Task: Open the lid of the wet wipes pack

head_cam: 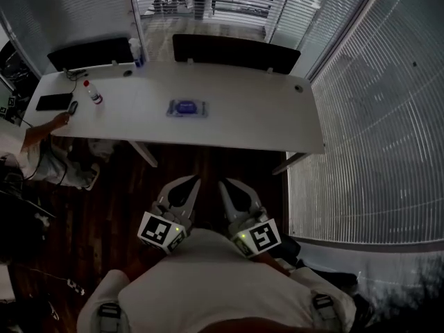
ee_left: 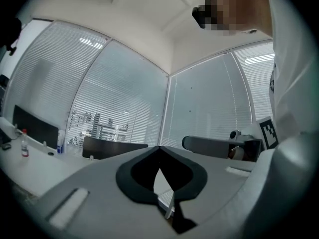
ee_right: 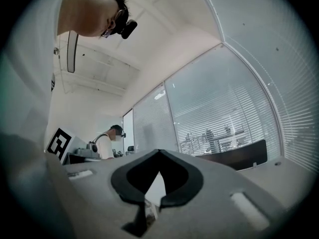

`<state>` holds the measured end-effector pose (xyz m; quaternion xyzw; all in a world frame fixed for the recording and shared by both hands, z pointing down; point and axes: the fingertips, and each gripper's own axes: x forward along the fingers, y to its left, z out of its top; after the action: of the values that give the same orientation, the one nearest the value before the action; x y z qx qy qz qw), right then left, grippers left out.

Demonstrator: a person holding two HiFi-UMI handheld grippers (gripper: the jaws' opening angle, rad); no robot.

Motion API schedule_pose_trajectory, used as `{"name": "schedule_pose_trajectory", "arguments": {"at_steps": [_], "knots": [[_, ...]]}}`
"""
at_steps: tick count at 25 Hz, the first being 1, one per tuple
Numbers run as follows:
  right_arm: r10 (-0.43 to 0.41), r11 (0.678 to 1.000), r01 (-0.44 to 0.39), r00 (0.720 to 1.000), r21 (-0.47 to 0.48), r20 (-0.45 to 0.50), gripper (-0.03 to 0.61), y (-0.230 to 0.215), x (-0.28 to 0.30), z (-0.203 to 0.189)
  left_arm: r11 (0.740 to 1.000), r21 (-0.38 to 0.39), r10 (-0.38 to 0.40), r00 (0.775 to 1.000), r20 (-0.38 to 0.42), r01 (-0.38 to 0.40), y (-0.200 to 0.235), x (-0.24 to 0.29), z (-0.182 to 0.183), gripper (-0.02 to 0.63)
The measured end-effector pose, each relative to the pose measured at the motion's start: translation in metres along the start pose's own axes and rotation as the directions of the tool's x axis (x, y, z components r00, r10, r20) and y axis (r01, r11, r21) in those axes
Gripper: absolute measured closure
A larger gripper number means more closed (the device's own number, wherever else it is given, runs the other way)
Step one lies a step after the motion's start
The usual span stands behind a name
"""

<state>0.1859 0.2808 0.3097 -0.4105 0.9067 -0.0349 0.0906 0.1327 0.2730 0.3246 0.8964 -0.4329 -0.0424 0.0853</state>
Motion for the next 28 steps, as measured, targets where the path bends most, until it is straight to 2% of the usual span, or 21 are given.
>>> {"name": "schedule_pose_trajectory", "arguments": {"at_steps": [10,21,28], "knots": [[0.008,0.999,-0.009,1.000,-0.041,-0.006,0.578,-0.021,0.060,-0.014,1.000,-0.004,-0.008,1.000,0.028,0.008,0.056,0.035,0.008,0.611],[-0.011,1.000,0.011,0.999,-0.010,-0.036,0.578,-0.054,0.182,-0.007,0.998,-0.050,-0.024,1.000,0.020,0.025,0.164,0.093,0.032,0.611],[-0.026,0.999,0.024,0.998,-0.035,-0.057,0.578,-0.071,0.255,-0.014,0.997,-0.067,-0.037,0.999,0.006,0.037,0.232,0.121,0.045,0.611]]}}
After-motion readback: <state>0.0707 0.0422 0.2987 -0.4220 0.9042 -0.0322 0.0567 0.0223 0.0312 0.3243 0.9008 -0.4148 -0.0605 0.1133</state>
